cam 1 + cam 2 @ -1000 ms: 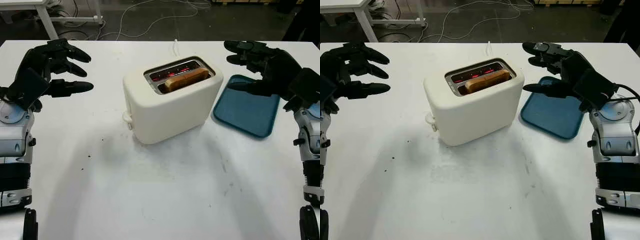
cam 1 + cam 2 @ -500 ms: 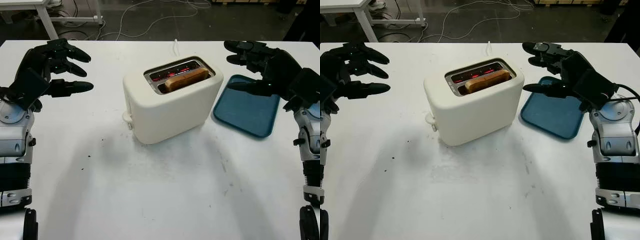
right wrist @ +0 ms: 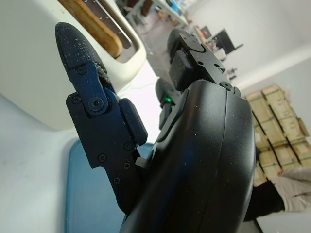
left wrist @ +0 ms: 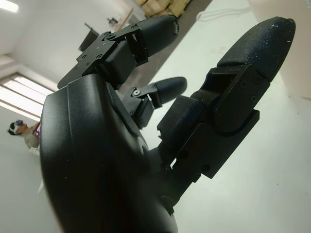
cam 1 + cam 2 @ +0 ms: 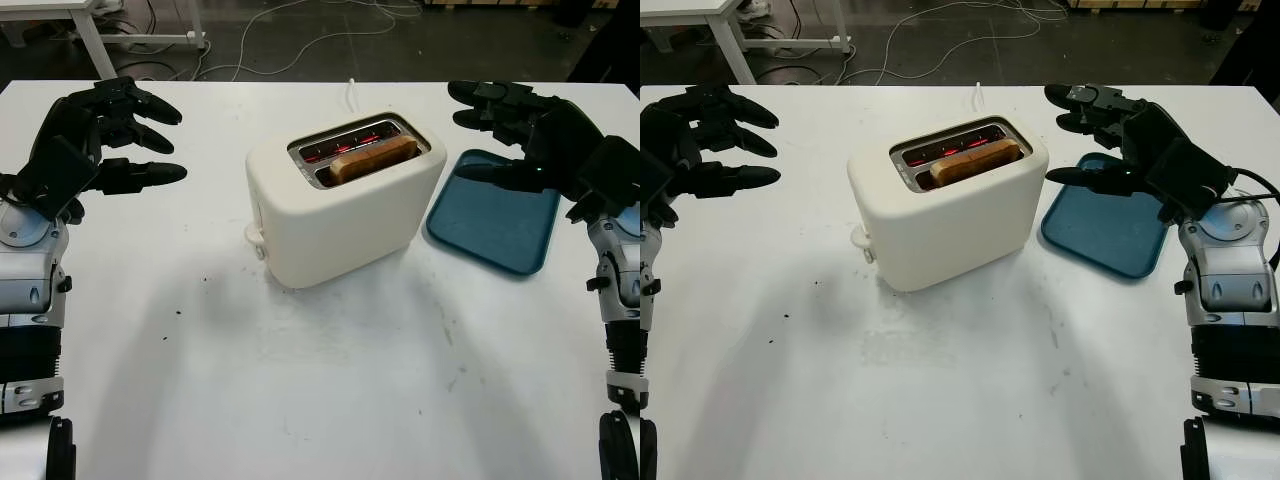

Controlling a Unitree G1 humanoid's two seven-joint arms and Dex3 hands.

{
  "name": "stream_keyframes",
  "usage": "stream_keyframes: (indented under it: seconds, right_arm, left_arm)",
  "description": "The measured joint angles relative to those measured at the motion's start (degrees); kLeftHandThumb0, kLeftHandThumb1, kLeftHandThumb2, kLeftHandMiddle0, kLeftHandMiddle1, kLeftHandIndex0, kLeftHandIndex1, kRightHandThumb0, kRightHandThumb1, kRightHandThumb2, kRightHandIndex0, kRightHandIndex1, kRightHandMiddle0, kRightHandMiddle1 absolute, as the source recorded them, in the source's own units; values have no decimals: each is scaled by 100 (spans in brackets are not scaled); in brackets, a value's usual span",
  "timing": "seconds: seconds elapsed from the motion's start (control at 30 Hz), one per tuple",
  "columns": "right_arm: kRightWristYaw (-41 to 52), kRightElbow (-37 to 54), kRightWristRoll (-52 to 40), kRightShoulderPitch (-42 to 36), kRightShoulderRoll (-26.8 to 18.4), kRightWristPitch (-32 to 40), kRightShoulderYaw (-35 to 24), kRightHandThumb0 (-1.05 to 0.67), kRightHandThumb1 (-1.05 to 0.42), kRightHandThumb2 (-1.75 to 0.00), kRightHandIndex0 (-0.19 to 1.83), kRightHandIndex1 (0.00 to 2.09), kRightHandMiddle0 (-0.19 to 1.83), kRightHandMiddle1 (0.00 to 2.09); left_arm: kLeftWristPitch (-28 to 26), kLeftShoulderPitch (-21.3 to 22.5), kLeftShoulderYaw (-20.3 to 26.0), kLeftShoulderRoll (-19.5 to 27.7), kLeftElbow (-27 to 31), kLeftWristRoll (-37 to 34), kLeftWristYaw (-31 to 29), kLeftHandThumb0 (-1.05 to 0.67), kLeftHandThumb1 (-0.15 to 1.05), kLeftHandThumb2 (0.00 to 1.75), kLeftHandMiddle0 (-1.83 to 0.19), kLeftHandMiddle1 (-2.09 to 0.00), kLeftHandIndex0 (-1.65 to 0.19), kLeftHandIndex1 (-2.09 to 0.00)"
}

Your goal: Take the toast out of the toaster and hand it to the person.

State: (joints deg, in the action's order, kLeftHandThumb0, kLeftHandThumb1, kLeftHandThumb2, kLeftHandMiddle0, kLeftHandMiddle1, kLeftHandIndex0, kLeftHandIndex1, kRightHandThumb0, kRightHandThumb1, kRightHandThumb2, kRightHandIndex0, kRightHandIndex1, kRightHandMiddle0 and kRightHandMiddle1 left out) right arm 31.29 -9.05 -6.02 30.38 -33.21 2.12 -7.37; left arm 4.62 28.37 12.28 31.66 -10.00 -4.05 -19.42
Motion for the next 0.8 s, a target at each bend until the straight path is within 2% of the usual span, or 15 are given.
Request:
stream_keyframes:
  seconds: [0.8]
  right_arm:
    - [-2, 1, -1, 0, 9, 5, 0, -71, -75, 0, 11, 59, 43, 0]
  left_arm:
    - [-2, 0, -1, 0, -21, 4, 0, -105, 58, 0, -65, -104, -63, -96]
